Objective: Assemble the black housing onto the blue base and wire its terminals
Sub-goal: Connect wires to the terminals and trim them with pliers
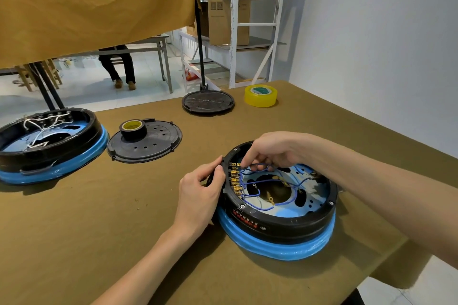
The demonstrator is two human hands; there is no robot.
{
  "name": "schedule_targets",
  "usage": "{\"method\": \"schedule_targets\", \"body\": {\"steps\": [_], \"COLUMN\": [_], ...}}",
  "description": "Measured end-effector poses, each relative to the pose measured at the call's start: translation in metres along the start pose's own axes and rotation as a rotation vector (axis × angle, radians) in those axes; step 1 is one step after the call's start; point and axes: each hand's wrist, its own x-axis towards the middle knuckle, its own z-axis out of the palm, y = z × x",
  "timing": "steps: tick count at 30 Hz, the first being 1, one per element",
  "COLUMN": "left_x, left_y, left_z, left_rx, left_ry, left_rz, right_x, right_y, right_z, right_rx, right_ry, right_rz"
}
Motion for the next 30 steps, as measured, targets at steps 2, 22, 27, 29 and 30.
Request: {"method": "schedule_targets", "body": {"steps": [2, 22, 27, 29, 30], "left_x": [0.000, -0.001, -0.001, -0.002, -0.002], "left_y": [0.001, 0.004, 0.003, 0.004, 0.005], "left_z": [0.000, 0.000, 0.002, 0.002, 0.002], "left_rx": [0.010, 0.068, 0.081, 0.062, 0.027], "left_ry": [-0.002, -0.009, -0.025, -0.037, -0.046], "left_rz": [0.008, 0.057, 0.051, 0.025, -0.010], "right_x": [0.002, 0.004, 0.002, -0.002, -0.006], "right_y": [-0.002, -0.009, -0.005, -0.003, -0.001], "right_z": [-0.002, -0.003, 0.004, 0.006, 0.006], "right_rx": [-0.008, 0.003, 0.025, -0.016, -0.064], "right_ry": [-0.022, -0.024, 0.082, 0.139, 0.180], "right_rz": [0.014, 0.009, -0.057, -0.135, -0.186]}}
